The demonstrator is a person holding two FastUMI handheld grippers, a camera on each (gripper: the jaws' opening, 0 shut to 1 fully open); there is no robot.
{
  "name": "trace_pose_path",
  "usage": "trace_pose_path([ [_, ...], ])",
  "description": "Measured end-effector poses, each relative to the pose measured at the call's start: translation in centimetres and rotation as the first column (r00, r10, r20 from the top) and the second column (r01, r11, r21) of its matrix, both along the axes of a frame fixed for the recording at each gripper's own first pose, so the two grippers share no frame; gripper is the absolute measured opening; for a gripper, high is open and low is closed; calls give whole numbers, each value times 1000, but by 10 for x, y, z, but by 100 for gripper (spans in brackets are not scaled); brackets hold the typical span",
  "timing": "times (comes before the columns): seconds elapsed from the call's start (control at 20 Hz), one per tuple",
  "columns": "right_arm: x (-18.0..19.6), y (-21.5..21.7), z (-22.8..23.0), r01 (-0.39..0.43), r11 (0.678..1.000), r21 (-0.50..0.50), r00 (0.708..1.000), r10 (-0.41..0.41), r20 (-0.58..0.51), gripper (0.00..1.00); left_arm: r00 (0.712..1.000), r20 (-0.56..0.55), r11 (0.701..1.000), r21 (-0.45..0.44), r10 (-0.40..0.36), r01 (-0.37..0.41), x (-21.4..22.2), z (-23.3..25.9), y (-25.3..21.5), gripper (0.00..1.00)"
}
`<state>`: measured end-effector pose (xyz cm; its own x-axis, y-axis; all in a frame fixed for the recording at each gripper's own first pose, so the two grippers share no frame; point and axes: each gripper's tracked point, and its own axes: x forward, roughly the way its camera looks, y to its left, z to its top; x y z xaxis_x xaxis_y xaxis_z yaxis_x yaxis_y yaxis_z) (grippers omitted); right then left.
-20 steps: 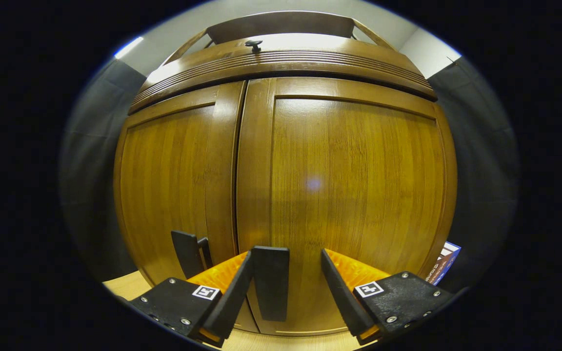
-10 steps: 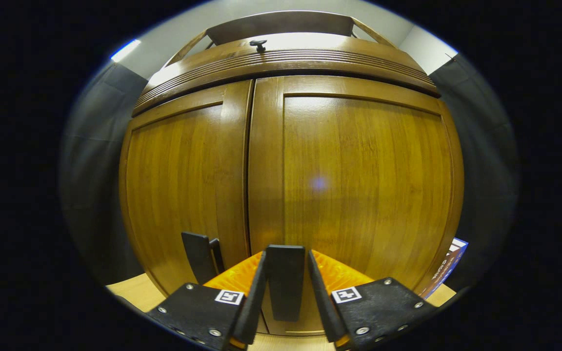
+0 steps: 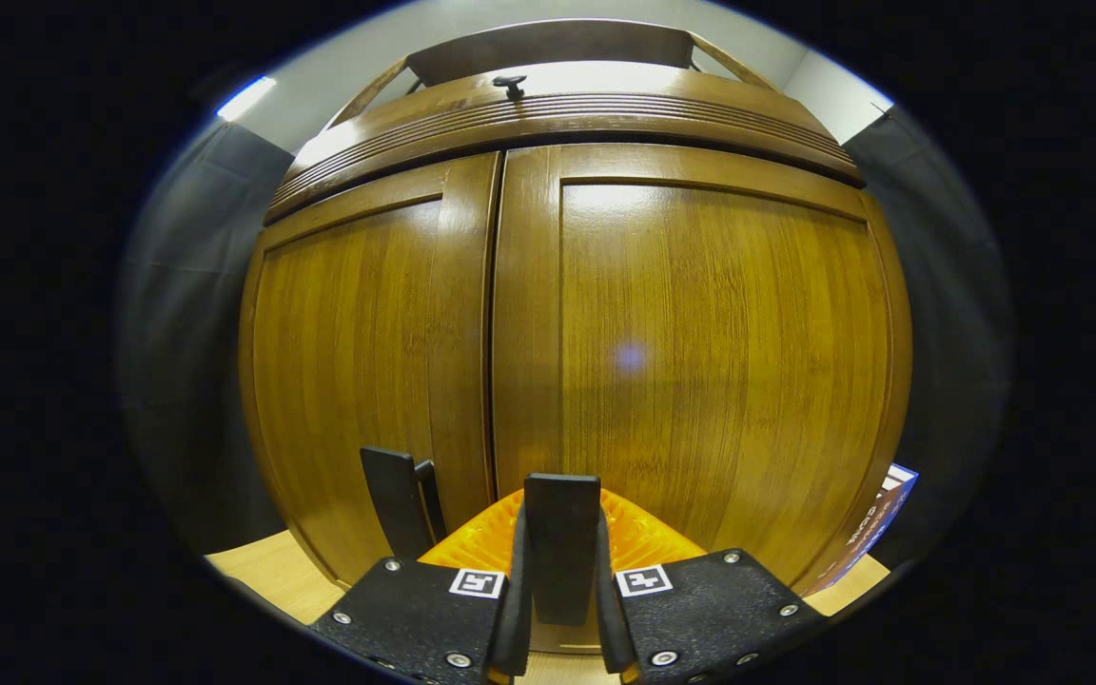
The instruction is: Open the right door of the double-door shoe cabinet with the right hand, and open the left door with the left hand.
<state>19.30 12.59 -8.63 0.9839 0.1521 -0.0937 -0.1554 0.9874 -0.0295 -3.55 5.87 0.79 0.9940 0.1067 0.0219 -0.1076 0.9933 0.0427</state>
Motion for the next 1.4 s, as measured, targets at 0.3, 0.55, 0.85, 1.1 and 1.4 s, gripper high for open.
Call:
trace_pose_path([
  [0.3, -2, 0, -1, -17, 1000, -18, 1000, 17, 1, 26, 1000, 0, 1000, 10, 7, -7, -15, 7, -2, 99],
  [0.55, -12, -1, 2, -36, 999, -2, 999, 36, -2, 26, 1000, 0, 1000, 6, 7, -7, -23, 9, -9, 94],
  [0.85, -48, -9, 4, -71, 997, 18, 997, 71, -4, 26, 999, -11, 999, 21, -36, 36, -28, 9, -30, 94],
  [1.1, -74, -19, 4, -88, 996, 14, 996, 88, -13, 26, 997, -28, 998, 9, -68, 68, -26, 1, -49, 96],
  [1.4, -108, -38, 7, -104, 995, 5, 995, 104, -13, 26, 993, -38, 994, -11, -108, 107, -26, -4, -68, 97],
])
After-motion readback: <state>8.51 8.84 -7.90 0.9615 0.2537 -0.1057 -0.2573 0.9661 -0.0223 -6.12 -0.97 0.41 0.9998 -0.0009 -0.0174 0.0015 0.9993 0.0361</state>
